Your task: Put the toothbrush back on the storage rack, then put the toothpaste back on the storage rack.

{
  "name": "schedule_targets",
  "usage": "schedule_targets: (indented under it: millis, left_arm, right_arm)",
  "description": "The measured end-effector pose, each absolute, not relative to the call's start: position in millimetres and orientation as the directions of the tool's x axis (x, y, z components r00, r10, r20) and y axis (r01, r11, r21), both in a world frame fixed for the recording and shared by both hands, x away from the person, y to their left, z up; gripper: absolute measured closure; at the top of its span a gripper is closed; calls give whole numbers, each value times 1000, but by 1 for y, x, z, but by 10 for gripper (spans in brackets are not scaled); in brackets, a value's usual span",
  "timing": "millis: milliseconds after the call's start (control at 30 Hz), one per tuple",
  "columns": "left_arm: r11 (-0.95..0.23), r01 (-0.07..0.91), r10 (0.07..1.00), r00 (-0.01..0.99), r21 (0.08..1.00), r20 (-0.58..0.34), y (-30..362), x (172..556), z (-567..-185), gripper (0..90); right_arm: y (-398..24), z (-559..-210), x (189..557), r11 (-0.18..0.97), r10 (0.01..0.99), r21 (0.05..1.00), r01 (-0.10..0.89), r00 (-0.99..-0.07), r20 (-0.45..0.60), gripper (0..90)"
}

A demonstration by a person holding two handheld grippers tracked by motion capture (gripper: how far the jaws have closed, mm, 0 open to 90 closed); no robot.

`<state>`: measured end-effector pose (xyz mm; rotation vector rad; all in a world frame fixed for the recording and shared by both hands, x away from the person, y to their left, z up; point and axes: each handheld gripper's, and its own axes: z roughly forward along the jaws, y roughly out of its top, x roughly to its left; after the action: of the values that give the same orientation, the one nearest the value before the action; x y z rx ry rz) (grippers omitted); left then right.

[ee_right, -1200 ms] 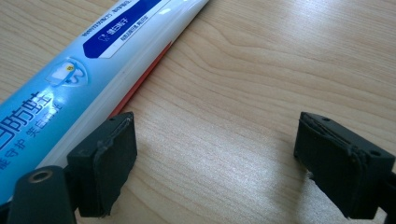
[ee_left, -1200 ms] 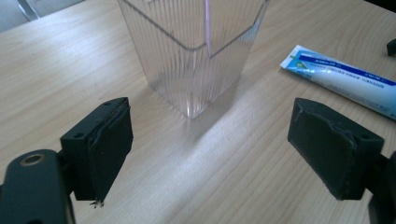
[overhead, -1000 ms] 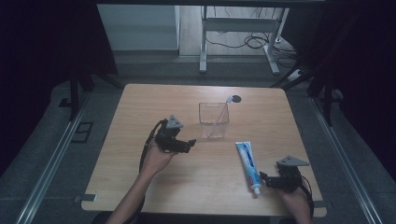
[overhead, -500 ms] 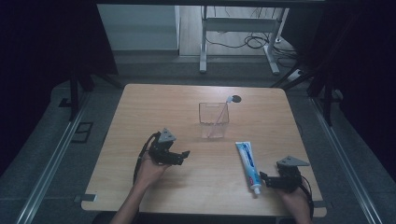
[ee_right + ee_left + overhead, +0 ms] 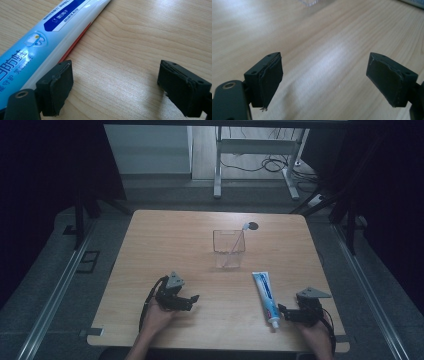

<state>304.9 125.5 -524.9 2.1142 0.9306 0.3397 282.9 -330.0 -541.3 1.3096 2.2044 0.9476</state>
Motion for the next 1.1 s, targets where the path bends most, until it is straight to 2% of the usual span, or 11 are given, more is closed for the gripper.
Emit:
schedule_targets:
  millis: [133, 400, 1100]
  left_arm:
    - [-424, 525, 723, 687, 738, -73, 128, 297, -534, 141]
    - [-477, 541, 734, 679, 692, -26, 127, 288, -543, 143]
    - [-464, 553, 751, 660, 692, -24, 127, 287, -544, 141]
  right_arm:
    - [-330, -541, 283, 329, 879, 726, 603, -477, -2, 128]
    - [-330, -541, 283, 328, 879, 727, 604, -476, 0, 128]
    - [-332, -541, 281, 313, 885, 733, 604, -466, 6, 170]
